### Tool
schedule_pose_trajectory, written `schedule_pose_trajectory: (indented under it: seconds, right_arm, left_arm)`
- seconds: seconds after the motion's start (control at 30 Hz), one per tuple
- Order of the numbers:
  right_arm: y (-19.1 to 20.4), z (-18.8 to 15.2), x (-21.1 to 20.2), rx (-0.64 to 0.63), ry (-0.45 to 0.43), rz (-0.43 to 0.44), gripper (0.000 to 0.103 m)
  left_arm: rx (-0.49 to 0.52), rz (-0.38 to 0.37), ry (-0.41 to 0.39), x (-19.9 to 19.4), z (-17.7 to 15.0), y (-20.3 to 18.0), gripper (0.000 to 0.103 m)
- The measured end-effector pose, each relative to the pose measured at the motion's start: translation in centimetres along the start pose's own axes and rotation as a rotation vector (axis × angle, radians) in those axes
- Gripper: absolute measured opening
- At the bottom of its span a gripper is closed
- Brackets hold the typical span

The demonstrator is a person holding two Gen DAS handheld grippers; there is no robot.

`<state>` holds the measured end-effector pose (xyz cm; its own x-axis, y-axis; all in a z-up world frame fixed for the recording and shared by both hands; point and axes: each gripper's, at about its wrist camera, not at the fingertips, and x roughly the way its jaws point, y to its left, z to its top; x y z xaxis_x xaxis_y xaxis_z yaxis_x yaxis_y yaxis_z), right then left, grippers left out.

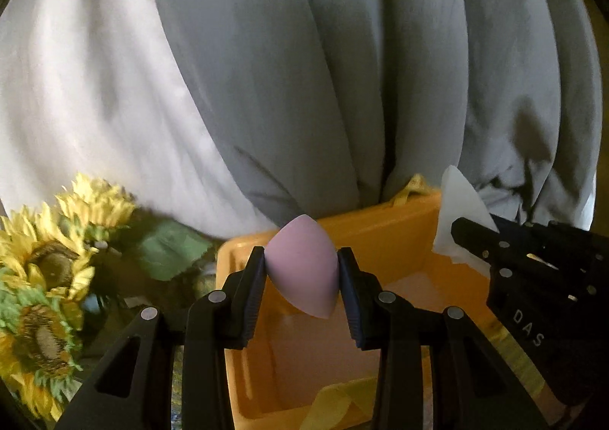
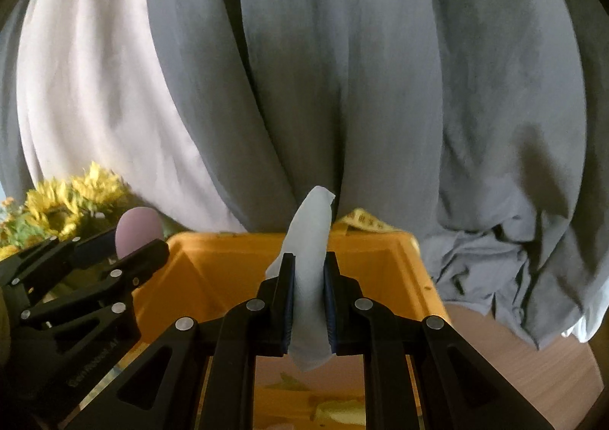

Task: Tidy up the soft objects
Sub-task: 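Open both grippers to drop the sponge and tissue into the crate, then grasp the black plush toy with the left gripper while the right gripper grasps the red pompom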

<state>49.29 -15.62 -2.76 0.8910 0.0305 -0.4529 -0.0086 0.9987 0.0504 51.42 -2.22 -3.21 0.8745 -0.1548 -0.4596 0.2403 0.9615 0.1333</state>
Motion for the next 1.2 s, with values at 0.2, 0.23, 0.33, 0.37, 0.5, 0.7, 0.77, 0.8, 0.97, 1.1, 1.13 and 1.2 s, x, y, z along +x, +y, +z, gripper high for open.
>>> schedule_pose_trajectory:
  seconds: [0.2, 0.23, 0.33, 0.37, 0.5, 0.7, 0.77, 0.8, 0.97, 1.1, 1.13, 1.2]
  right_arm:
    - [-0.4, -1.3, 2.8, 0.012, 0.121, 0.014, 0.028]
    - [-0.5, -1.4, 3.3, 0.019, 0.151, 0.019, 0.035]
    - [-0.7, -1.8, 3.9, 0.035, 0.186, 0.012, 0.054]
    - [-0.7, -1.9, 3.9, 0.028, 0.189, 0.004, 0.055]
    - [-1.1, -1.9, 3.3, 0.039, 0.174, -0.027, 0.058]
    - [-1.5, -1.0, 0.6, 0.042, 0.118, -0.071, 0.062]
    - [-1.4, -0.6, -0.8, 0.043, 0.088, -0.084, 0.065]
    - [-1.3, -0.5, -1.6, 0.046, 0.072, -0.090, 0.067]
    - [-0.7, 0.1, -5.5, 0.059, 0.003, -0.093, 0.074]
    - [0.0, 0.3, -8.5, 0.062, -0.045, -0.084, 0.076]
    - [0.2, 0.3, -9.1, 0.059, -0.052, -0.079, 0.076]
    - [0.6, 0.3, -10.3, 0.050, -0.069, -0.071, 0.077]
  left_arm:
    - [0.008, -0.033, 0.117, 2.7, -1.1, -0.1, 0.045]
    - [0.005, -0.042, 0.137, 3.0, -1.2, -0.1, 0.048]
    - [0.000, -0.050, 0.160, 3.0, -1.5, 0.0, 0.058]
    - [-0.001, -0.049, 0.159, 3.0, -1.5, 0.0, 0.063]
    - [-0.020, -0.028, 0.121, 1.8, -1.2, 0.4, 0.067]
    - [-0.015, 0.019, 0.041, -1.9, -0.4, 0.7, 0.067]
    - [-0.019, 0.029, 0.014, -3.6, -0.3, 0.8, 0.067]
    - [-0.020, 0.031, 0.004, -4.3, -0.2, 0.8, 0.067]
    - [-0.044, 0.037, -0.047, -8.3, 0.2, 1.1, 0.067]
    - [-0.060, 0.045, -0.090, -11.8, 0.2, 1.4, 0.067]
    - [-0.063, 0.050, -0.096, -12.4, 0.1, 1.4, 0.067]
    - [-0.069, 0.057, -0.111, -14.1, -0.2, 1.6, 0.067]
